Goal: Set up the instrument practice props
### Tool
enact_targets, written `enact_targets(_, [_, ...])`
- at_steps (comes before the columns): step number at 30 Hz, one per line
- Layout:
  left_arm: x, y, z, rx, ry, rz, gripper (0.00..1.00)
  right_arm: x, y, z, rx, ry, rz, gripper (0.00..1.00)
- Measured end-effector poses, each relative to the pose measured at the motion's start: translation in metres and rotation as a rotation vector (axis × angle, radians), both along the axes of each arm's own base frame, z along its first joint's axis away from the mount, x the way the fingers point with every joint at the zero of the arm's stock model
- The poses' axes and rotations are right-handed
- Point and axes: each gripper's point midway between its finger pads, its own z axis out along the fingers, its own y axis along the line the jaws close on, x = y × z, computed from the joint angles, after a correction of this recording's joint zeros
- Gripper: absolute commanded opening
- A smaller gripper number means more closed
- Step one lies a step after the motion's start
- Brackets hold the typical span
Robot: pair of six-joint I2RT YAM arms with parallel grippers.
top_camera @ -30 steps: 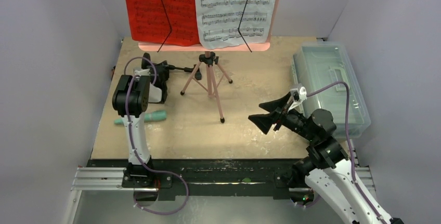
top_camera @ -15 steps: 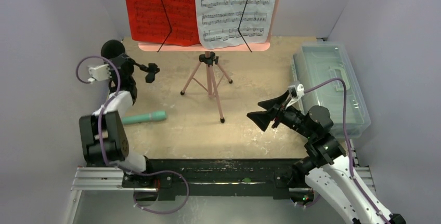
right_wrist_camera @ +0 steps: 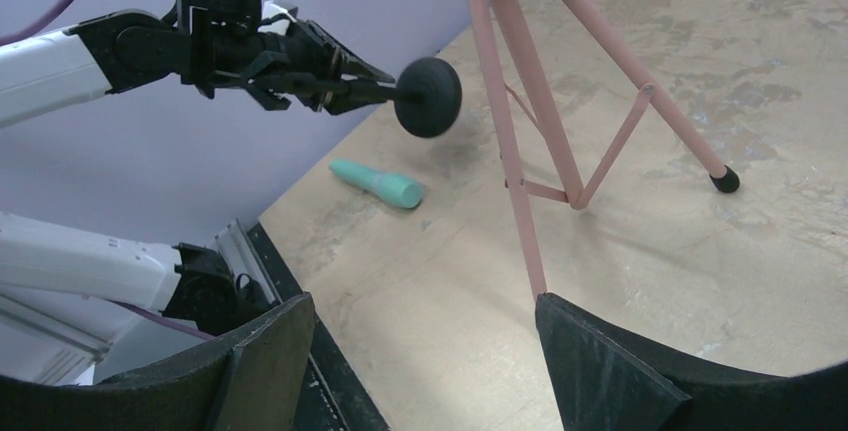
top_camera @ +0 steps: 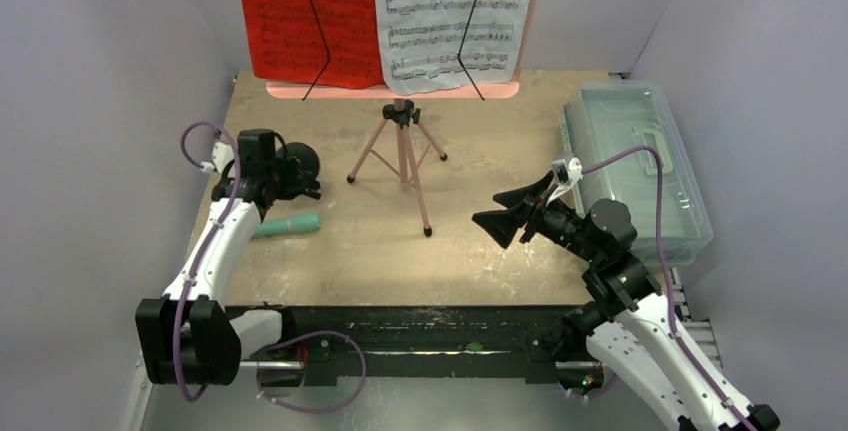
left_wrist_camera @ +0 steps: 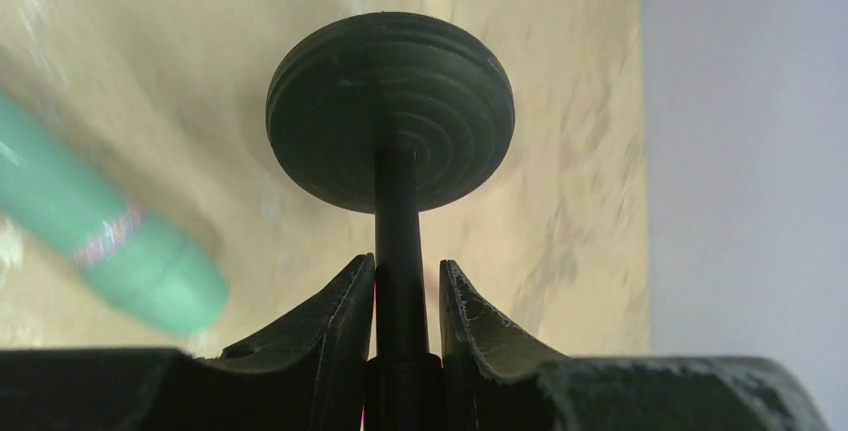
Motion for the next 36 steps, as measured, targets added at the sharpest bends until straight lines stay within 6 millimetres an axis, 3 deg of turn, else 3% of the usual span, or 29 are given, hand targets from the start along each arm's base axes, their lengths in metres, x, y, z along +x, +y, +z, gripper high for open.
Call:
enact_targets(3, [-0.019, -0.046, -0.014, -0.086, 0.089, -0.162, 0.0, 0.0, 0.0, -0.003, -0.005, 0.01, -0.001, 0.85])
enact_targets(6, [-0.034, -0.076, -0.01, -0.137, 0.129, -0.269, 0.0, 0.001, 0.0, -0.005, -0.01, 0.019, 0.0, 0.84])
enact_targets(11, [-0.052, -0.104, 0.009, -0.185, 0.128, -0.37, 0.0, 0.007, 0.006, -0.019, -0.043, 0.059, 0.014, 0.82])
enact_targets(15, [-0.066, -0.125, 0.011, -0.26, 0.142, -0.421, 0.0, 0.005, 0.024, -0.035, -0.083, 0.092, 0.072, 0.82])
enact_targets(20, [-0.09, -0.147, -0.024, -0.376, 0.243, -0.448, 0.0, -0.004, 0.054, -0.061, -0.14, 0.145, 0.165, 0.82])
enact_targets(24, [-0.106, -0.16, -0.047, -0.392, 0.339, -0.452, 0.0, -0.008, 0.072, -0.07, -0.164, 0.155, 0.198, 0.82])
enact_targets(30, [-0.123, -0.203, -0.066, -0.374, 0.433, -0.558, 0.0, -0.018, 0.098, -0.071, -0.176, 0.128, 0.236, 0.82])
enact_targets(35, [-0.121, -0.228, -0.066, -0.399, 0.409, -0.607, 0.0, -0.033, 0.114, -0.056, -0.143, 0.054, 0.282, 0.85])
enact_targets(36, [-0.12, -0.229, -0.065, -0.402, 0.403, -0.606, 0.06, -0.037, 0.118, -0.052, -0.136, 0.029, 0.296, 0.86])
